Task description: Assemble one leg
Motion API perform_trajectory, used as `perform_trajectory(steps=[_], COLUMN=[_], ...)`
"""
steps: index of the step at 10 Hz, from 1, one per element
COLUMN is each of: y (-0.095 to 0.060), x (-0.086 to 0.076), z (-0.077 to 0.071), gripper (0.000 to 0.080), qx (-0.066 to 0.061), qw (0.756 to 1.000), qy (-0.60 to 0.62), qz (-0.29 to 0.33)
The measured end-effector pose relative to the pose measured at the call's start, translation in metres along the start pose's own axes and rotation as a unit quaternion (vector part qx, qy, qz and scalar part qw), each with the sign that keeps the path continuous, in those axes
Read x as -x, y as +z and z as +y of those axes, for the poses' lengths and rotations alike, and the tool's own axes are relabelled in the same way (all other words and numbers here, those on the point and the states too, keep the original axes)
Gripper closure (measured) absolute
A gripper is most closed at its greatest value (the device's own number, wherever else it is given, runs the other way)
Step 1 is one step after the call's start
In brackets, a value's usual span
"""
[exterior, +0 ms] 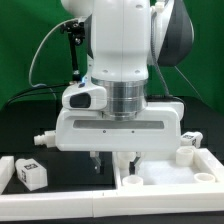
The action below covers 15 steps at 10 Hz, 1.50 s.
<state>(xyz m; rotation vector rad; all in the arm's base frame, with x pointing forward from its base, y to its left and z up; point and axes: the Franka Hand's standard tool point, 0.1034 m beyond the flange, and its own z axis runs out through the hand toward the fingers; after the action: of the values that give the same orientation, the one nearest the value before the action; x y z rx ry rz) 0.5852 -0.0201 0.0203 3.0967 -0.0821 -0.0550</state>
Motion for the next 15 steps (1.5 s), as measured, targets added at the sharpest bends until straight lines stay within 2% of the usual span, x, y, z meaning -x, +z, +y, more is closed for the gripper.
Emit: perform_trajectory(steps=[1,3,4,5,6,9,11,12,13,14,15], y=[-0.014,-0.059,-0.076,-0.085,-0.078,-0.076,-0.064,-0.064,-0.066,-0.073,-0.077], x=[0.008,0.029,0.036,0.035,0.032,0.033,0.045,0.047,0.048,0.046,0.043], z=[-0.001,-0.010,-0.022,-0.033,-0.031,-0.033,-0.051,-0.061,-0.070,-0.076,-0.080], gripper=[0.0189,0.0158,0.0158,0.0151,0.0151,0.0150,0.0150,0.0150,0.0150,0.0150,0.0150], qx=[-0.008,-0.021,-0.025,-0.024,-0.022,-0.024,-0.044,-0.061,-0.091,-0.108,-0.094], qw=[1.000,1.000,0.999,0.999,1.000,0.999,0.993,0.989,0.979,0.973,0.978], qy=[0.006,0.010,0.039,0.032,0.021,0.032,0.106,0.133,0.174,0.195,0.178], qz=[-0.009,-0.018,-0.023,-0.016,-0.007,-0.010,-0.031,-0.036,-0.050,-0.058,-0.055])
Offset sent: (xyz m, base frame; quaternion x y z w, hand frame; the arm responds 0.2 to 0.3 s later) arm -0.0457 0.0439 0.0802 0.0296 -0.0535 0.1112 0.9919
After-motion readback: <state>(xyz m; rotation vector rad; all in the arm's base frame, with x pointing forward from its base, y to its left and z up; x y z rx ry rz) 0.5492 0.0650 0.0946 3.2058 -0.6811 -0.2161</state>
